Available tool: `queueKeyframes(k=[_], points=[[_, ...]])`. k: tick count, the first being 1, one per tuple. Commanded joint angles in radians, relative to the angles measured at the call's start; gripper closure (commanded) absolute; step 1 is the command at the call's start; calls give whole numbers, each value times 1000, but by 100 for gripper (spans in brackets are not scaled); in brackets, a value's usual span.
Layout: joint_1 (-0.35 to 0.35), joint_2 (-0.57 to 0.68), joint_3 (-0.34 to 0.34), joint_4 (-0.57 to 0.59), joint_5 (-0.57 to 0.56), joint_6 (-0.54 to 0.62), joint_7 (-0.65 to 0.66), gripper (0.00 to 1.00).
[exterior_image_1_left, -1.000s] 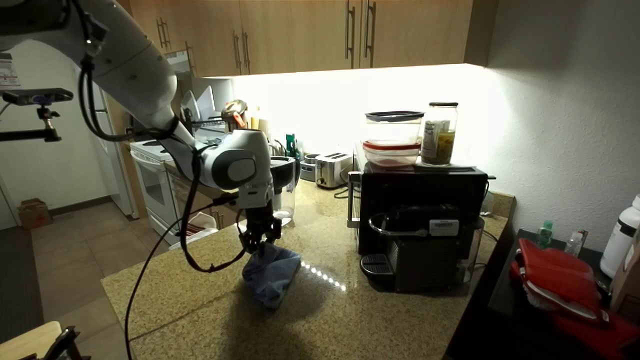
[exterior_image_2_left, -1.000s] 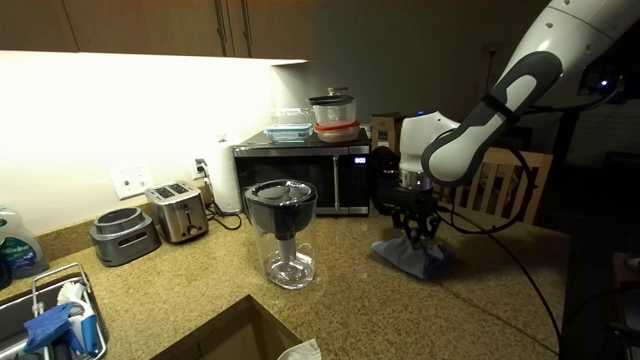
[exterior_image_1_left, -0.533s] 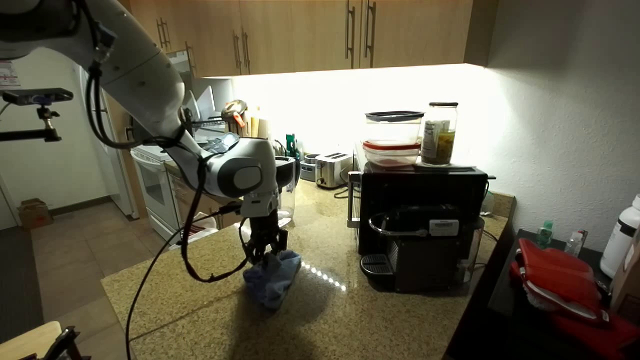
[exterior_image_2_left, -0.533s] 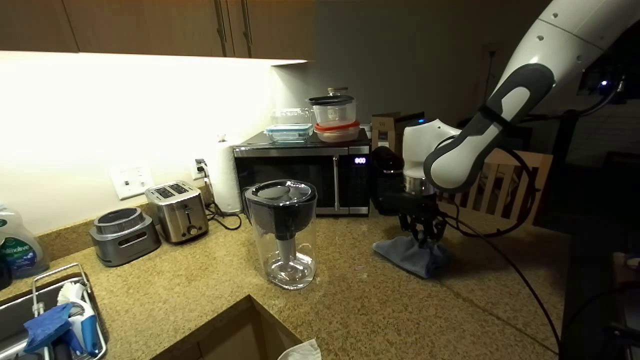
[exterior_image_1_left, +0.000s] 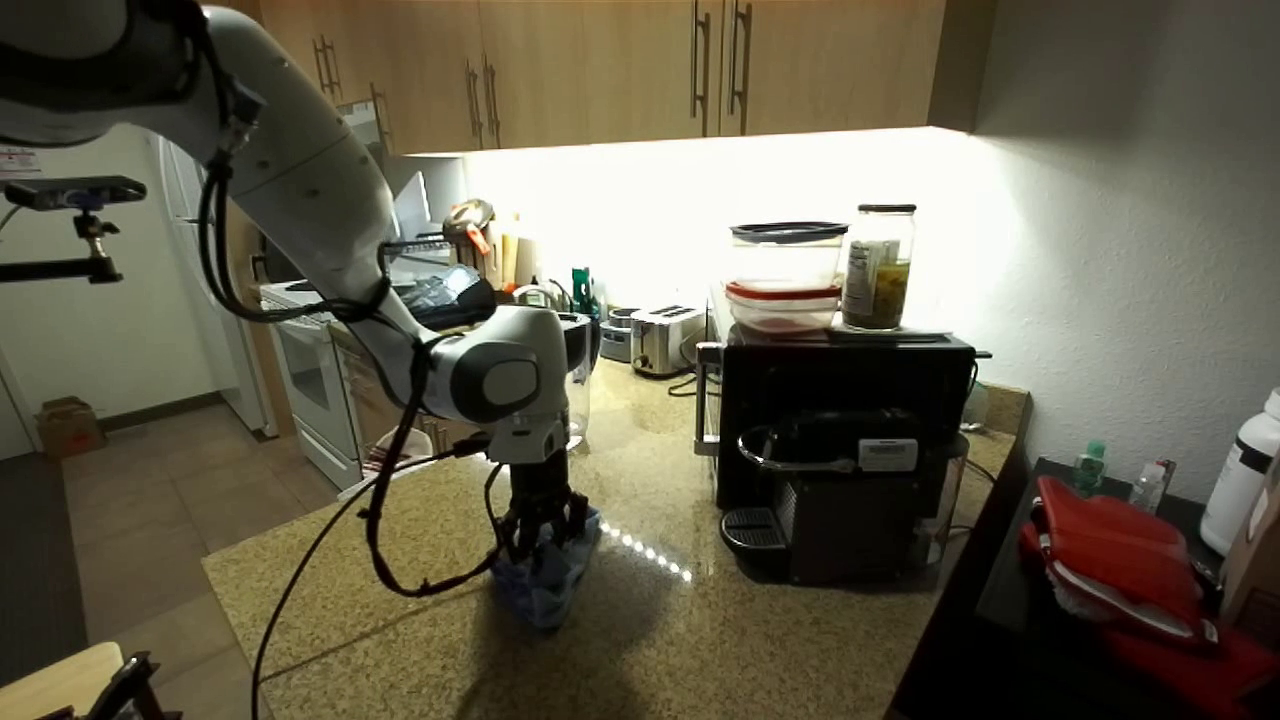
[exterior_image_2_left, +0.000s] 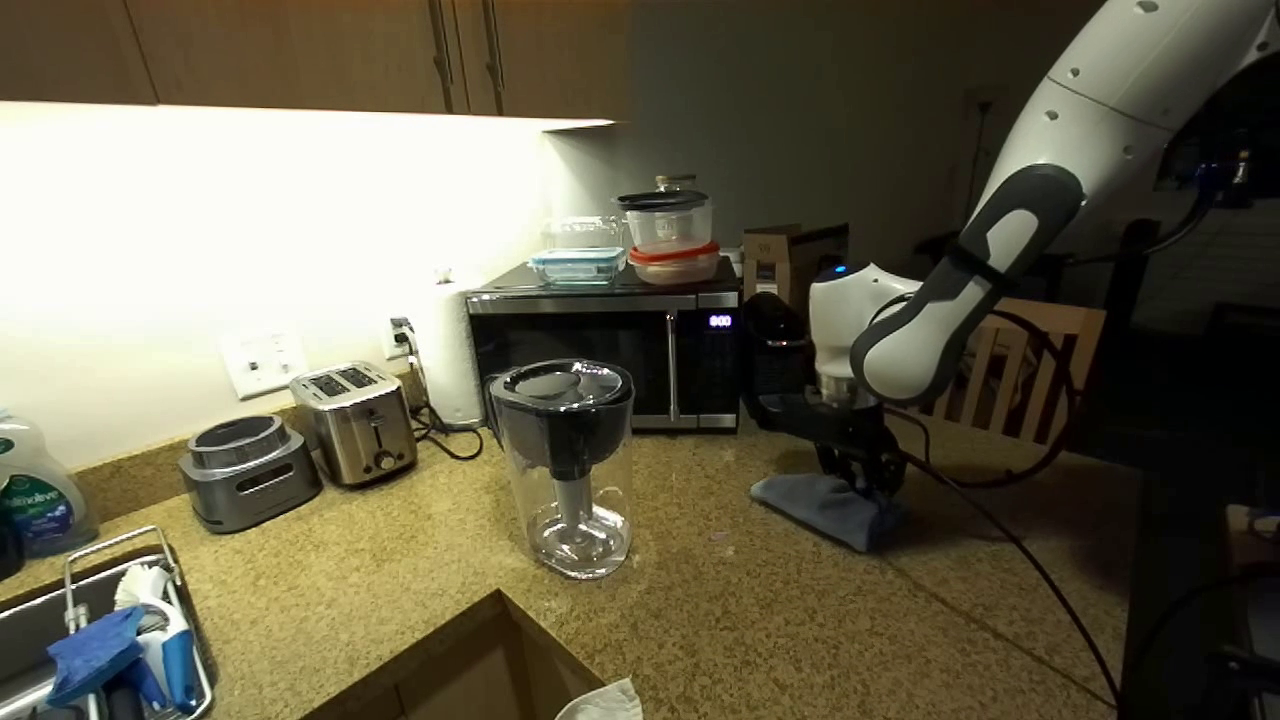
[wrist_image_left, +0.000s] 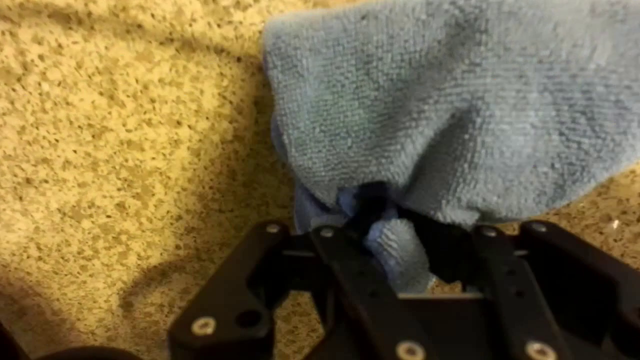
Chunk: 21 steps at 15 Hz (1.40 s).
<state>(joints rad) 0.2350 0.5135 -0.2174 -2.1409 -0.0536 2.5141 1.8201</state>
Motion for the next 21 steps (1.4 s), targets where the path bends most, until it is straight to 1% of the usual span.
queueKeyframes(k=[1,5,8,10,11,12,15,21], points=[[-12,43,2,31,-25,-34,50,63],[6,60,-16,52,-46,-38,93,39],[20,59,-25,56,-84,-37,137,21],[26,52,-26,56,-109,-32,160,7],[30,47,-26,54,-125,-28,173,2],[34,43,-26,53,-138,-25,183,0],[49,17,-16,39,-174,-4,196,0],[76,-47,14,14,-218,64,171,0]])
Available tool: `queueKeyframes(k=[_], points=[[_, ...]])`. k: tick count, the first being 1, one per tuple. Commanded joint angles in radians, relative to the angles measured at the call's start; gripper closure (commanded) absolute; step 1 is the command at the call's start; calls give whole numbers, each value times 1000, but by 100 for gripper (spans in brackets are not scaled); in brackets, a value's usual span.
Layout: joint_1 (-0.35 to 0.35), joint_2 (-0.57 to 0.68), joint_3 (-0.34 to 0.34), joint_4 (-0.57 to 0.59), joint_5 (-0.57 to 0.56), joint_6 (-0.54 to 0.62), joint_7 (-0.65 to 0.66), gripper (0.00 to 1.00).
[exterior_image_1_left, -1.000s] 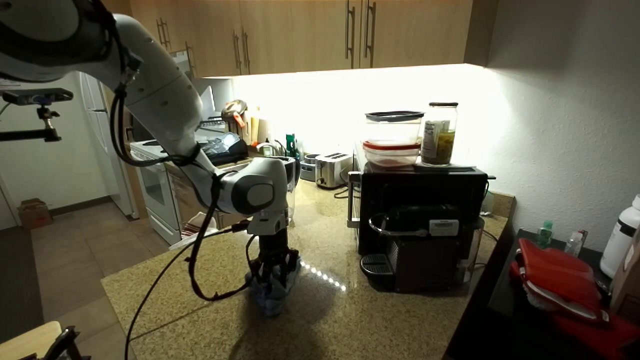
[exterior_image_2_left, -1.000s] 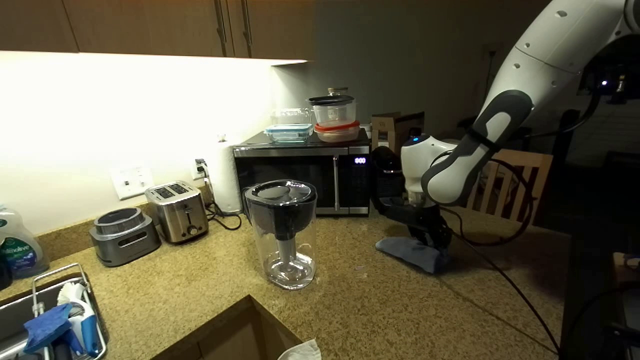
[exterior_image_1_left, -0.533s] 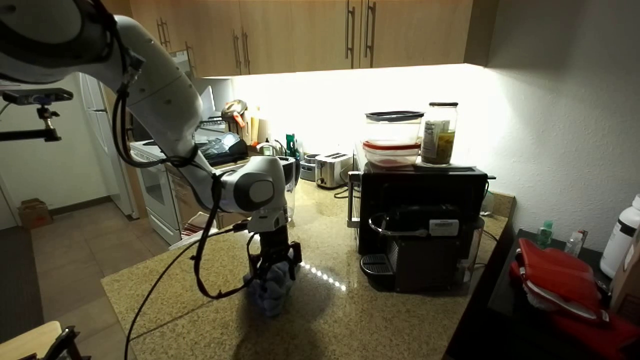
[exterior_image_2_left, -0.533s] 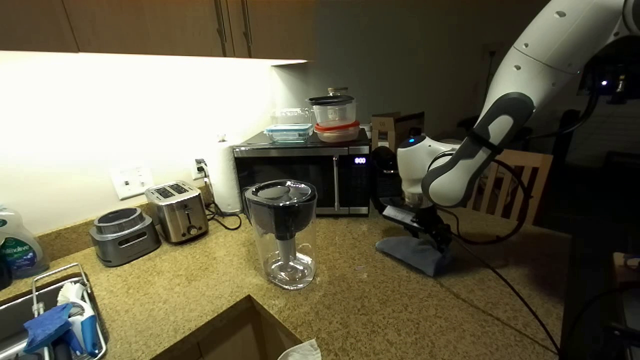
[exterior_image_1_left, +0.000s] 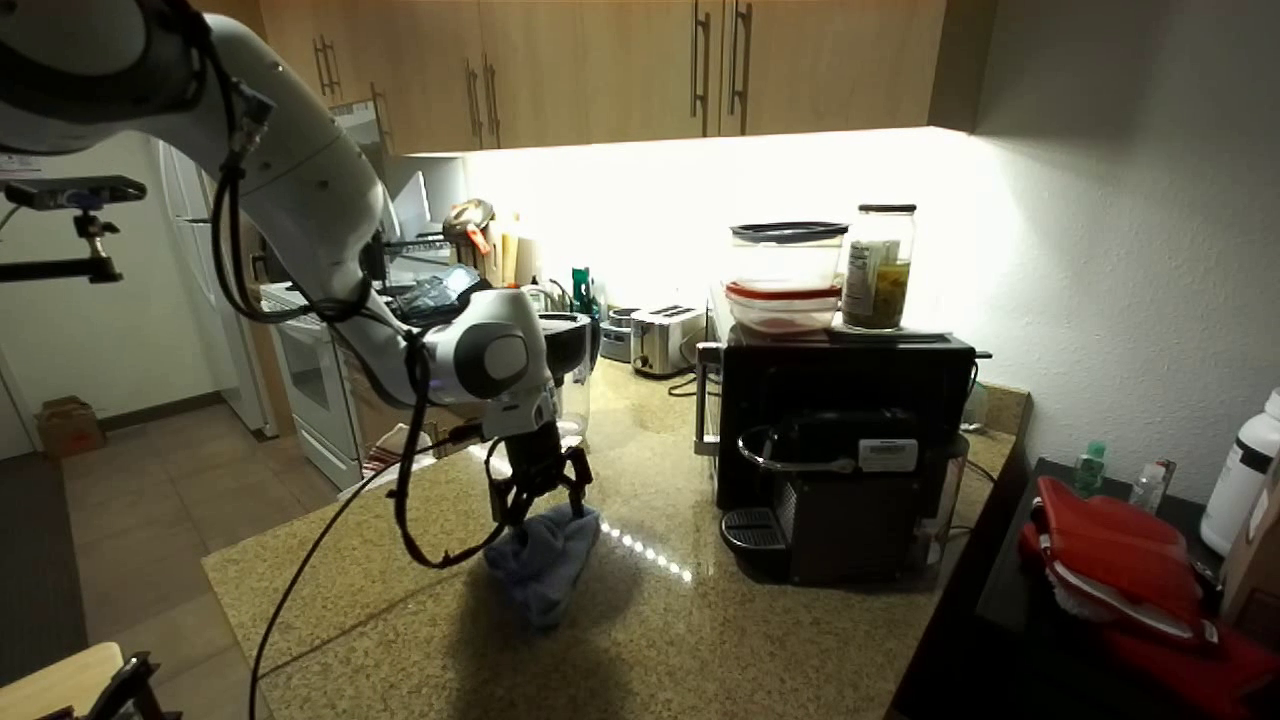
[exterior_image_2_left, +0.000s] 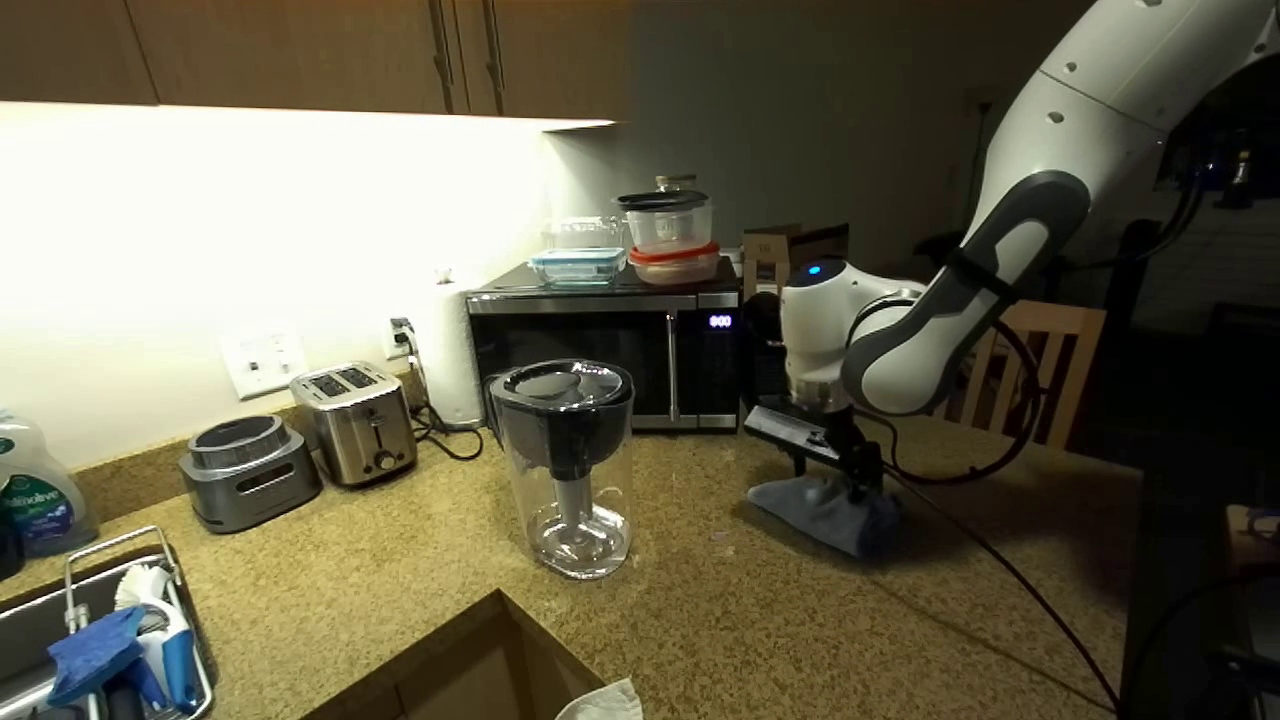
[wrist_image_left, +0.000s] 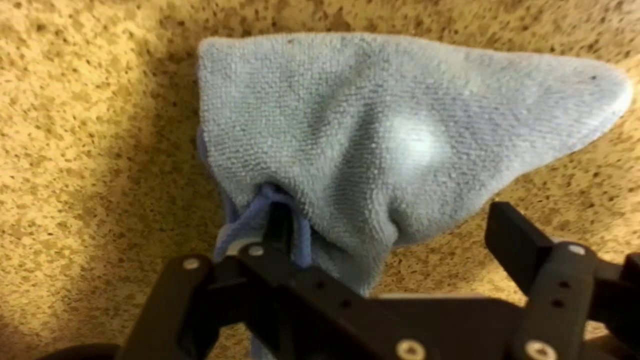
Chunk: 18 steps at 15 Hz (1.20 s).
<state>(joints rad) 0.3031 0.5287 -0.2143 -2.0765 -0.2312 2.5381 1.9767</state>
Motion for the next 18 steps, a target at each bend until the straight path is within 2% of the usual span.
queueKeyframes(k=[1,10,18], points=[[12,-69,15,-51,-46,45,15,0],[7,-91,47,-63,-44,52,3,0],[-58,-64,131,-99,-4,108,-238,0]])
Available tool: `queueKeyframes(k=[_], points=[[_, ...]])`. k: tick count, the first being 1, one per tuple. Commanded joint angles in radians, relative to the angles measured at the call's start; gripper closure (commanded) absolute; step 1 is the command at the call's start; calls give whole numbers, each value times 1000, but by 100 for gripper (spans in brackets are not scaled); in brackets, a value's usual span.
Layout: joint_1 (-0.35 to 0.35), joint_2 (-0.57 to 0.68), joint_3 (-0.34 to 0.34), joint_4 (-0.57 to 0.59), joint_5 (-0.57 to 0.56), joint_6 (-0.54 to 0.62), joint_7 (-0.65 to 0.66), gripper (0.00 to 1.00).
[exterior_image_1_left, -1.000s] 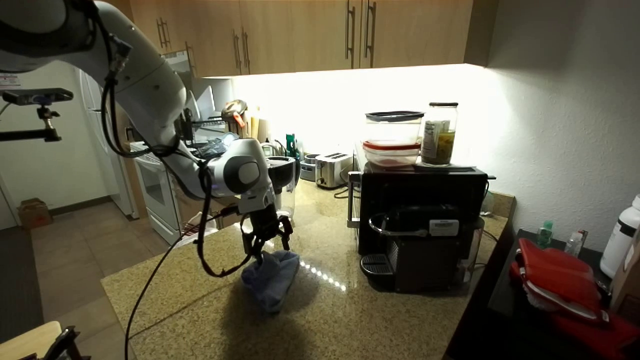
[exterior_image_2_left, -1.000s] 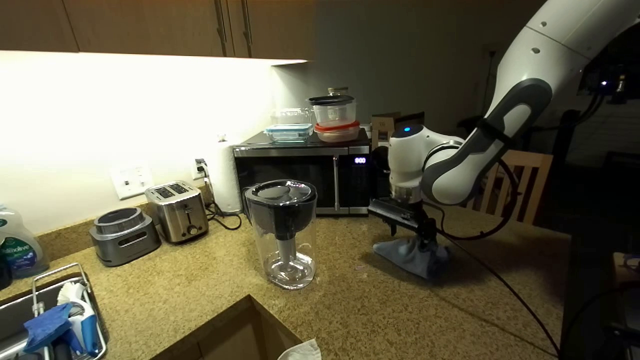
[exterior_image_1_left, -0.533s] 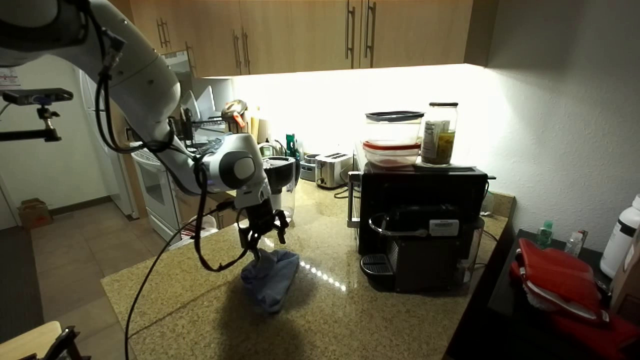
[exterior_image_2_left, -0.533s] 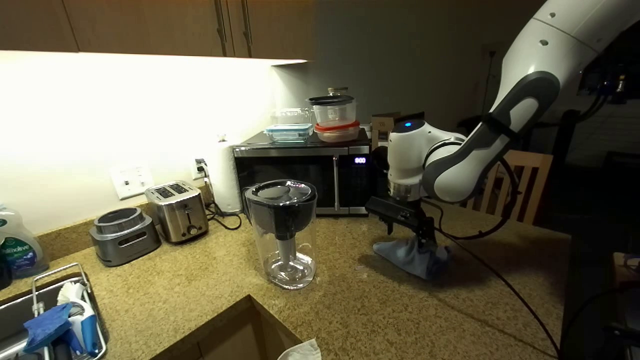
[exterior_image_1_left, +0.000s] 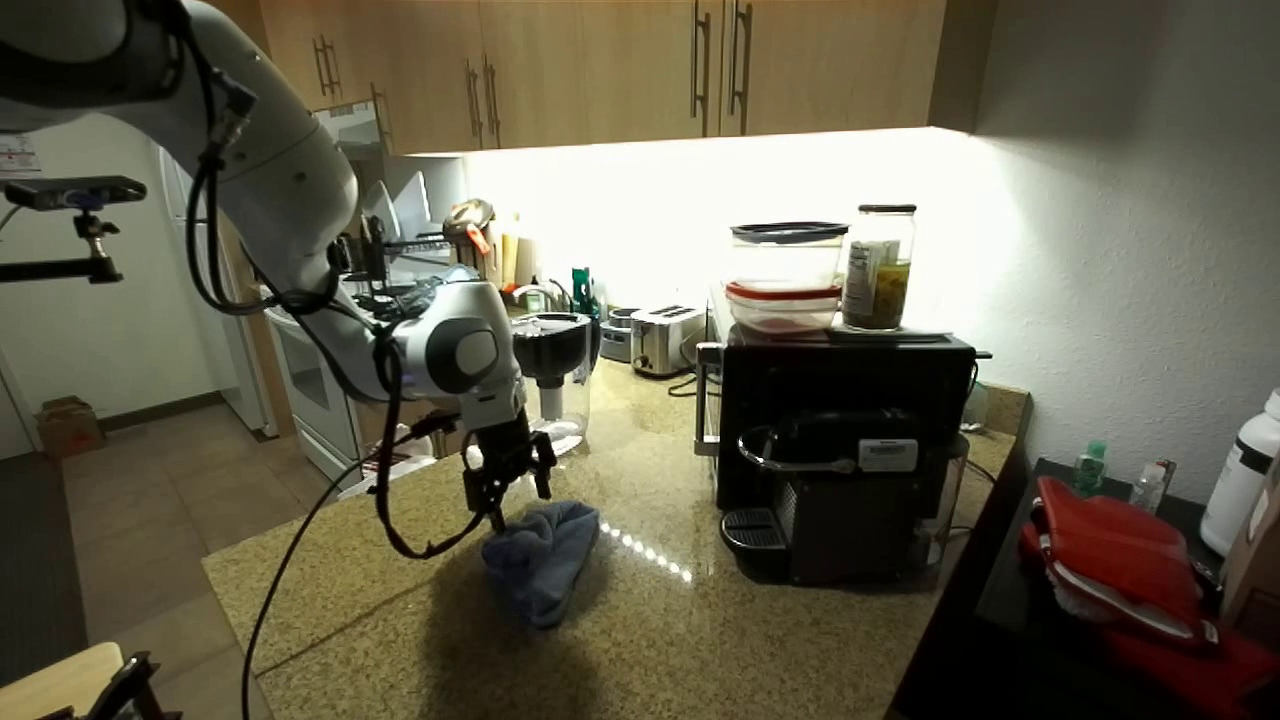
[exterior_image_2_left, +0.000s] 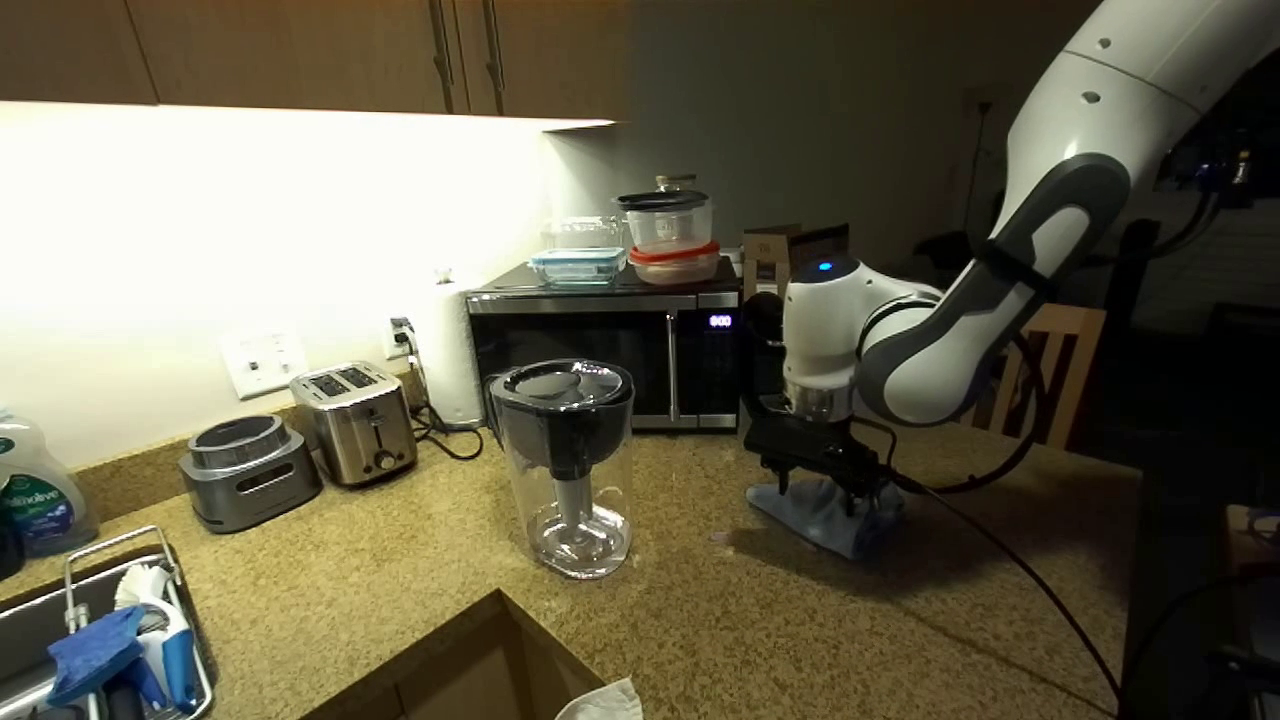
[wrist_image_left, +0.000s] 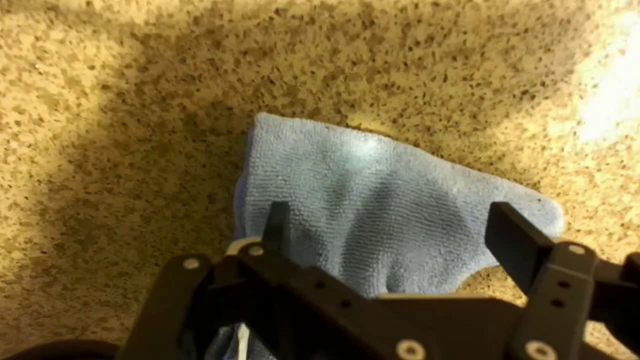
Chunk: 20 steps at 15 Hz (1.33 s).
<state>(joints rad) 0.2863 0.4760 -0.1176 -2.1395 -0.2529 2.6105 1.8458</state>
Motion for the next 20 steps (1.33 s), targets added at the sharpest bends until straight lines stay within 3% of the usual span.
queueKeyframes(k=[1,9,20], points=[[-45,-9,36,-35,26,23,-125,0],[4,30,-85,0,-25,-88,31,0],[-27,129,-37,52,27,-141,-5,0]])
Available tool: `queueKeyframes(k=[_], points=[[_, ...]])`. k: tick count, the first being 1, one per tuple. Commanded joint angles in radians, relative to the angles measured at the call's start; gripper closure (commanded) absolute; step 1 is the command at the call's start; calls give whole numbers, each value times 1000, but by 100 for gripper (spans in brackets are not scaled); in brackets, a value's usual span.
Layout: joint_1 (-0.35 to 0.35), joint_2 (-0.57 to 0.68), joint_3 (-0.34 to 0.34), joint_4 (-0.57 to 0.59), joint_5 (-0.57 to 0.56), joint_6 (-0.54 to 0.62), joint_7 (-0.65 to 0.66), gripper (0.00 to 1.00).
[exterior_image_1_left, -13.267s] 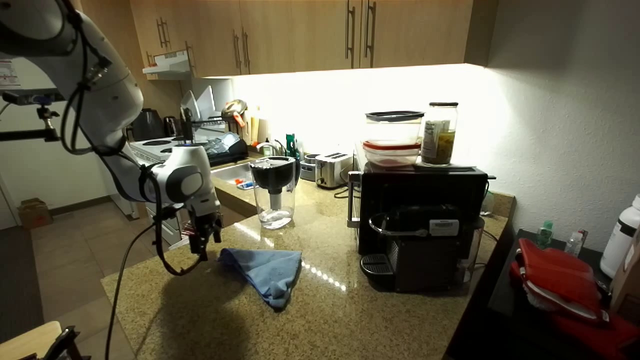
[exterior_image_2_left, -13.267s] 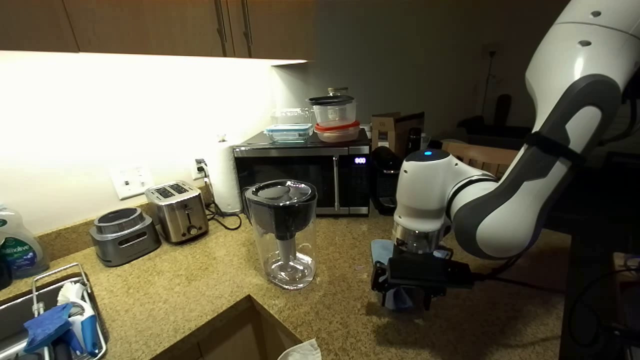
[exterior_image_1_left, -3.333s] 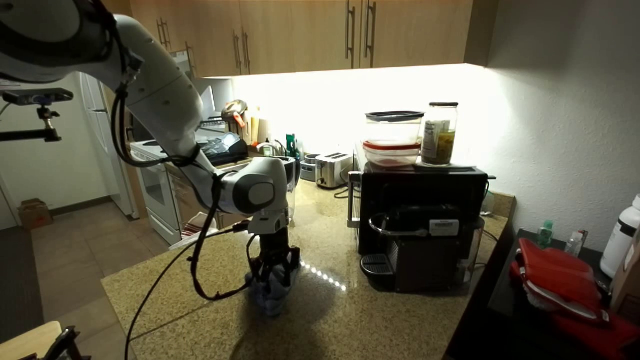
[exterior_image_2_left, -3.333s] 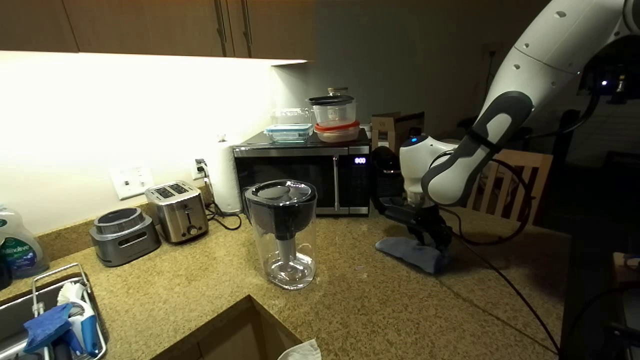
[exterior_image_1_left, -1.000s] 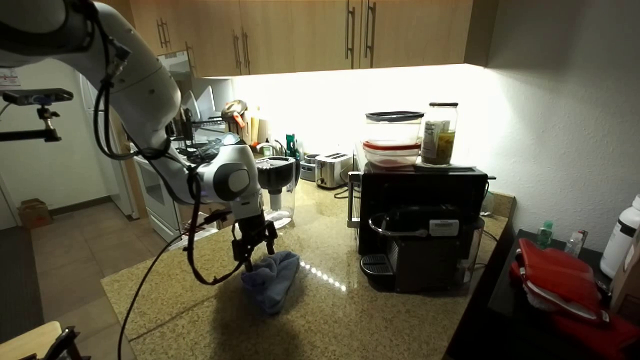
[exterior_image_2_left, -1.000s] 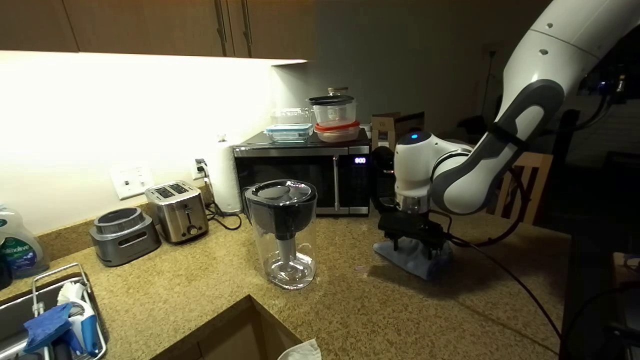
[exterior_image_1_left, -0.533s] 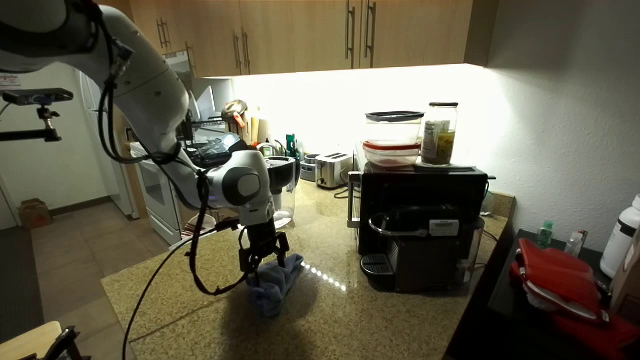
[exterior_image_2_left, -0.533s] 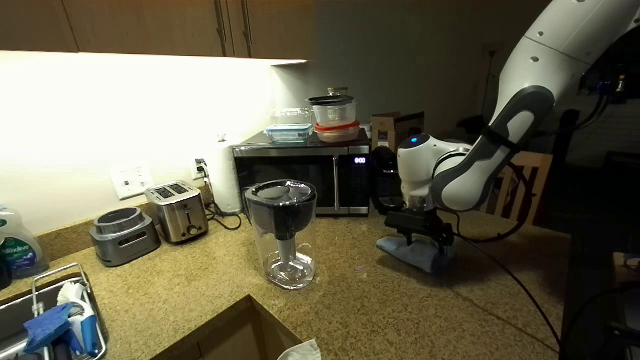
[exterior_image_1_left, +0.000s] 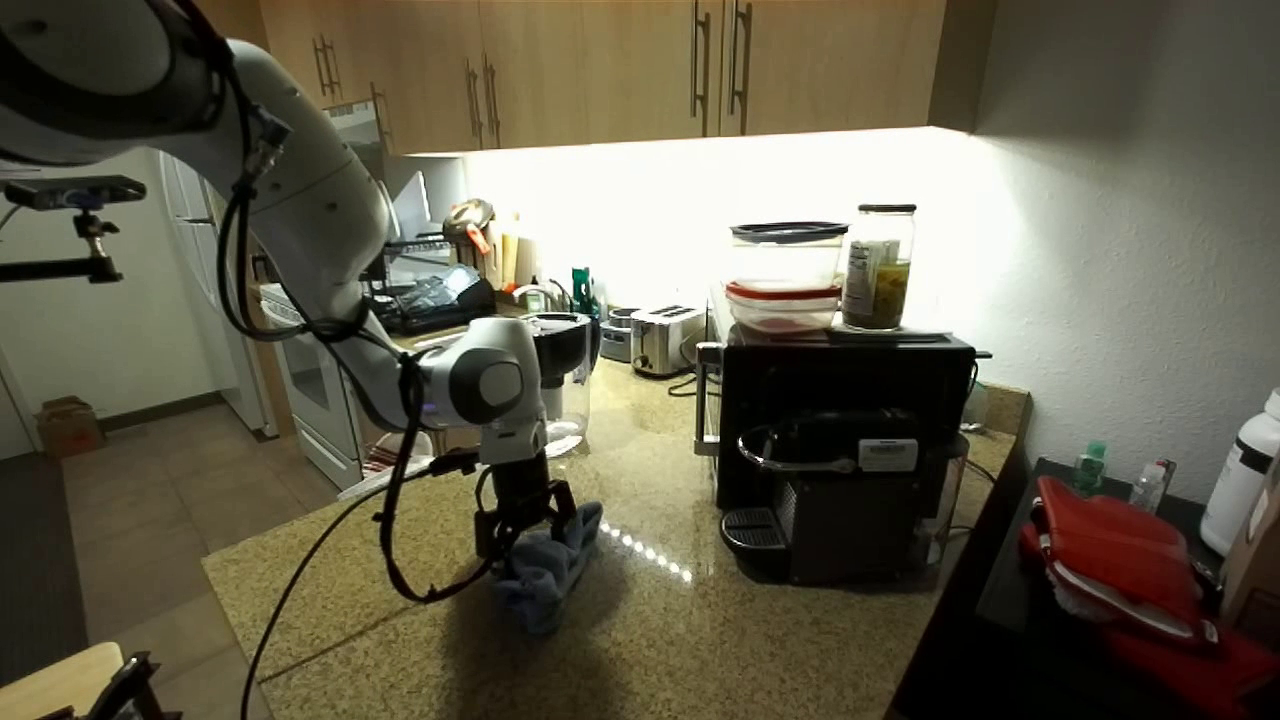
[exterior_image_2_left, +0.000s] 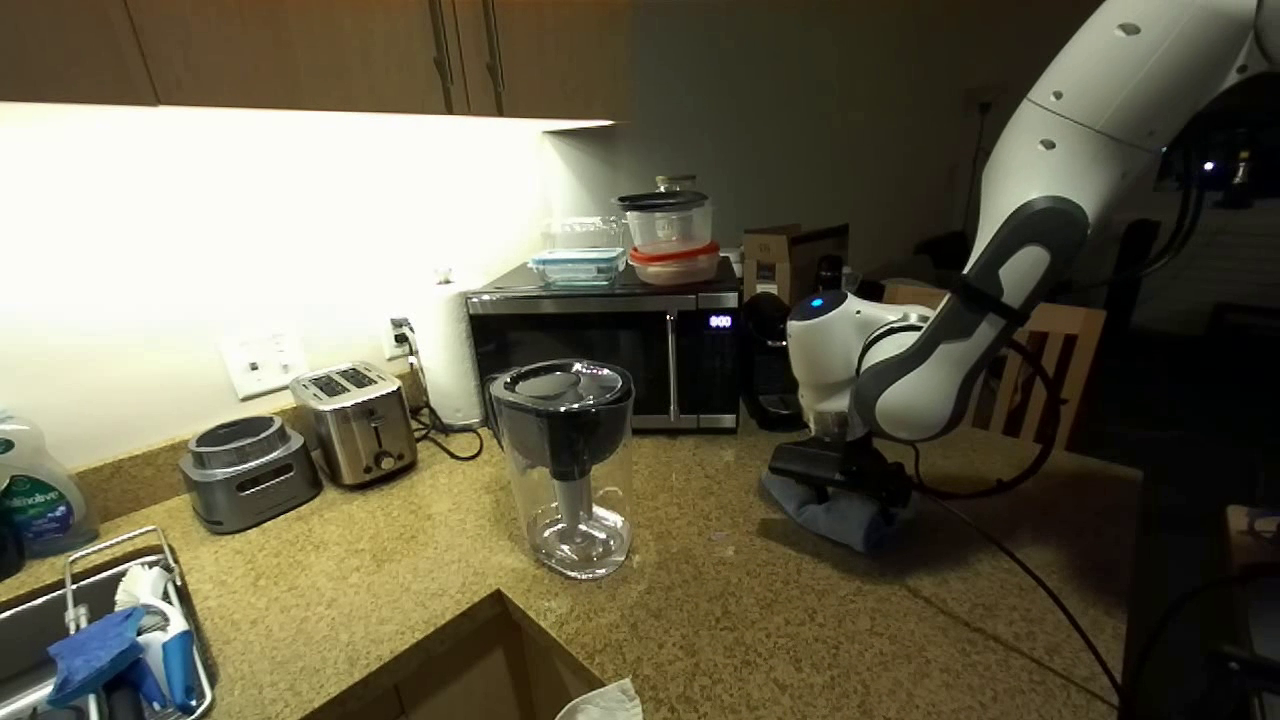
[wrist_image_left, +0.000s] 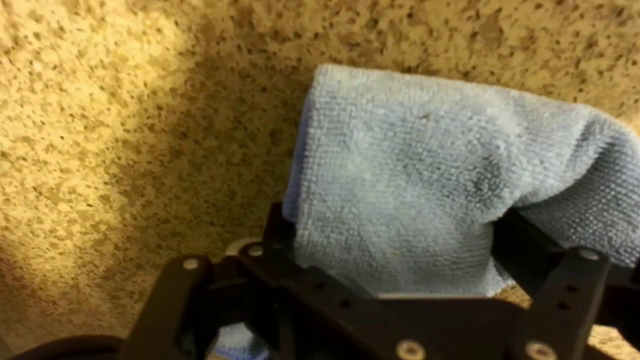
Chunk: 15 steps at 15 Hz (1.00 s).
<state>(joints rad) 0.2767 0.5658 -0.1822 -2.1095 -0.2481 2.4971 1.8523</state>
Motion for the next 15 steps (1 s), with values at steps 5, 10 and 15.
queueKeyframes(k=[5,10,15], points=[[-9,29,33,40,14,-14,-17,0],[-5,-26,57,34,9,7,-36,0],[7,-76,75,28,-5,18,-16,0]])
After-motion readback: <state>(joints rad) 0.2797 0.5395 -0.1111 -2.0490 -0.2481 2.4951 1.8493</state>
